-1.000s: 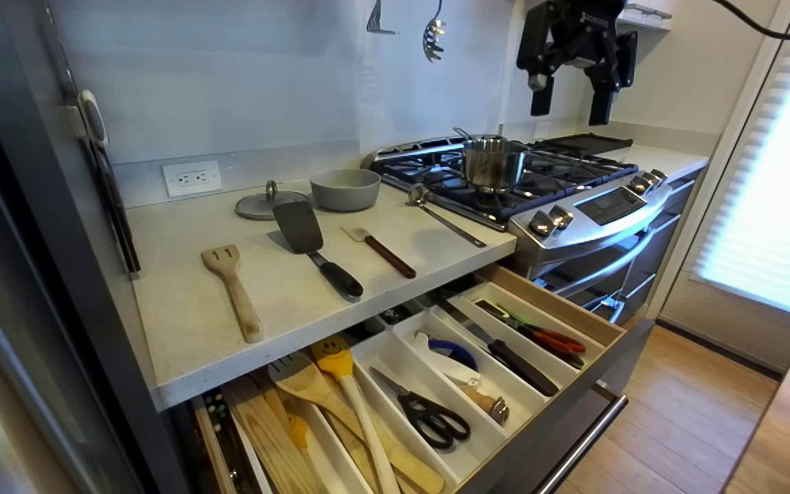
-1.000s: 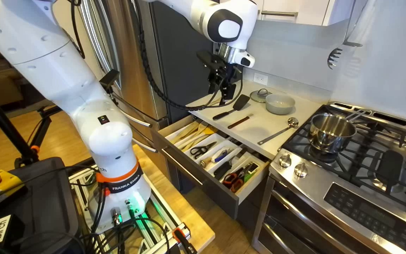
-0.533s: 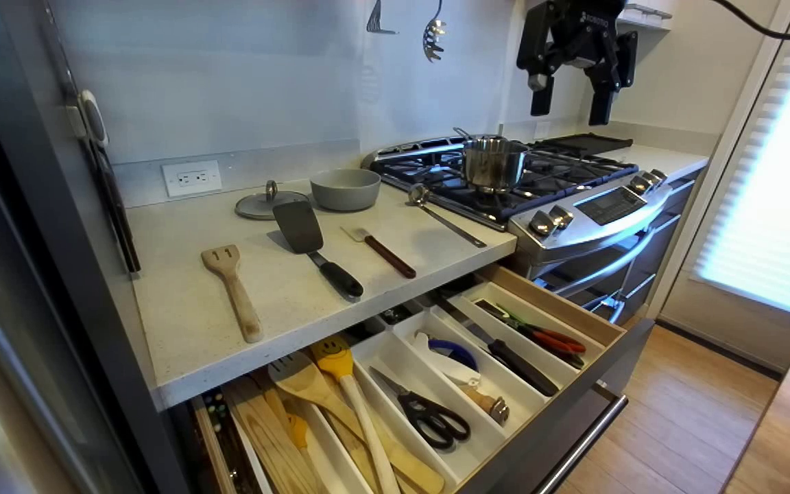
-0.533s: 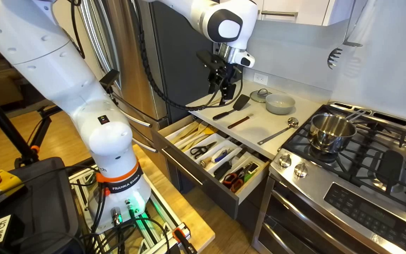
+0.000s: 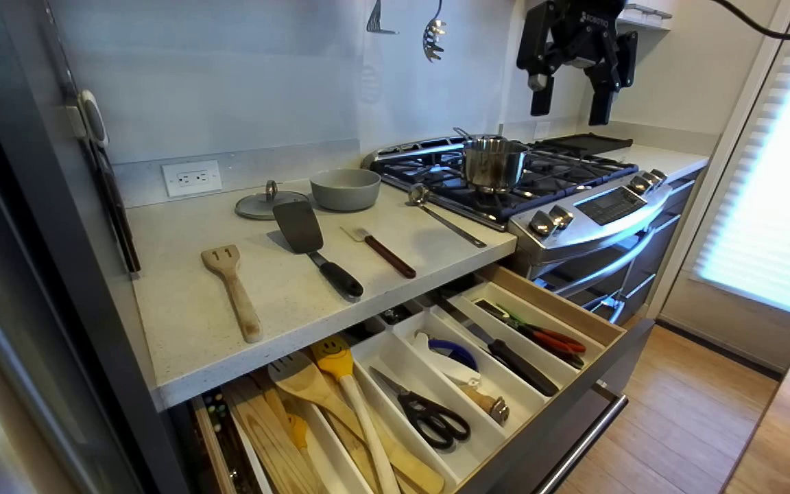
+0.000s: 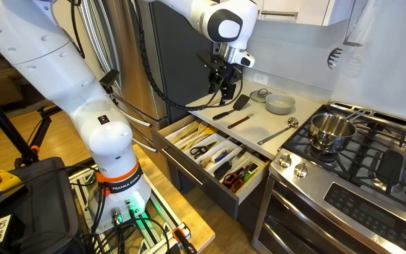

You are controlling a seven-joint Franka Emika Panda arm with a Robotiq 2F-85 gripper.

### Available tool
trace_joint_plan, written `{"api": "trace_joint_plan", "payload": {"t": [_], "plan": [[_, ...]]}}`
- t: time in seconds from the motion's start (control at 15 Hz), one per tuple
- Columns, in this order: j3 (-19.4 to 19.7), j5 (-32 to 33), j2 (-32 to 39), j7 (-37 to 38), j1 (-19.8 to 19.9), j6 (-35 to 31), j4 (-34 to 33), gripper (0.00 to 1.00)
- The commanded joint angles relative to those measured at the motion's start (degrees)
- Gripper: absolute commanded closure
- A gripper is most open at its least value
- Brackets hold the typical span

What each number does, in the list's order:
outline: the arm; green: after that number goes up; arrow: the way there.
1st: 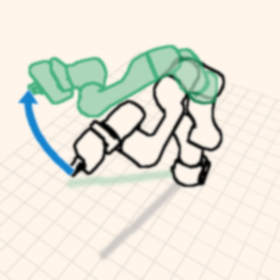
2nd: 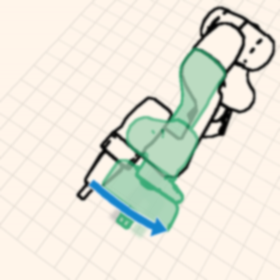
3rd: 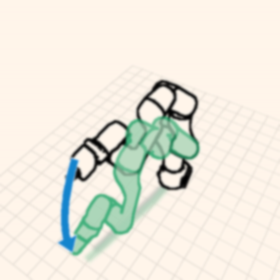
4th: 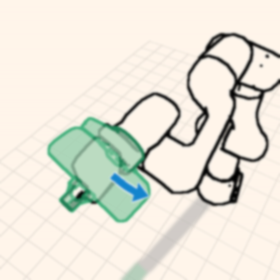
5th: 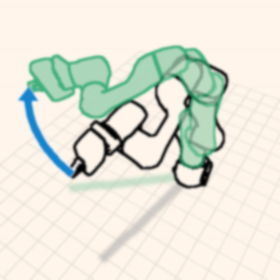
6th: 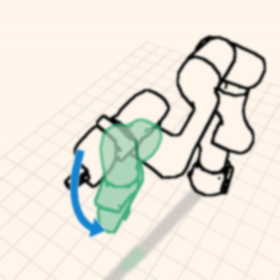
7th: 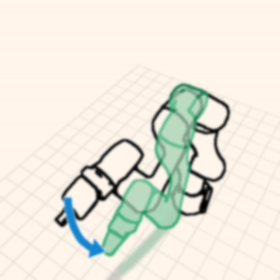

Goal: Put the silicone spatula in the drawer

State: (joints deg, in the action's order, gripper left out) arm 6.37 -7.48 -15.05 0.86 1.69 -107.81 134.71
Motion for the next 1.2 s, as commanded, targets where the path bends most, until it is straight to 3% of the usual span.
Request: {"api": "trace_joint_plan", "payload": {"t": [0.0,0.47,0.8,0.93,1.0,1.13], "plan": [[-1.34,-0.55,1.88,-0.2,0.24,-1.7,-0.08,0.0],[-5.83,1.45,24.25,-2.75,-2.0,-16.57,-8.11,0.0],[-4.77,11.14,40.73,2.98,-3.25,-23.43,-21.02,0.0],[-5.44,10.28,44.64,1.13,-2.46,-22.77,-26.1,0.0],[-5.57,9.83,40.23,1.55,-2.45,-23.74,-20.39,0.0],[-5.54,9.82,43.57,1.41,-2.44,-23.72,-24.35,0.0]]}}
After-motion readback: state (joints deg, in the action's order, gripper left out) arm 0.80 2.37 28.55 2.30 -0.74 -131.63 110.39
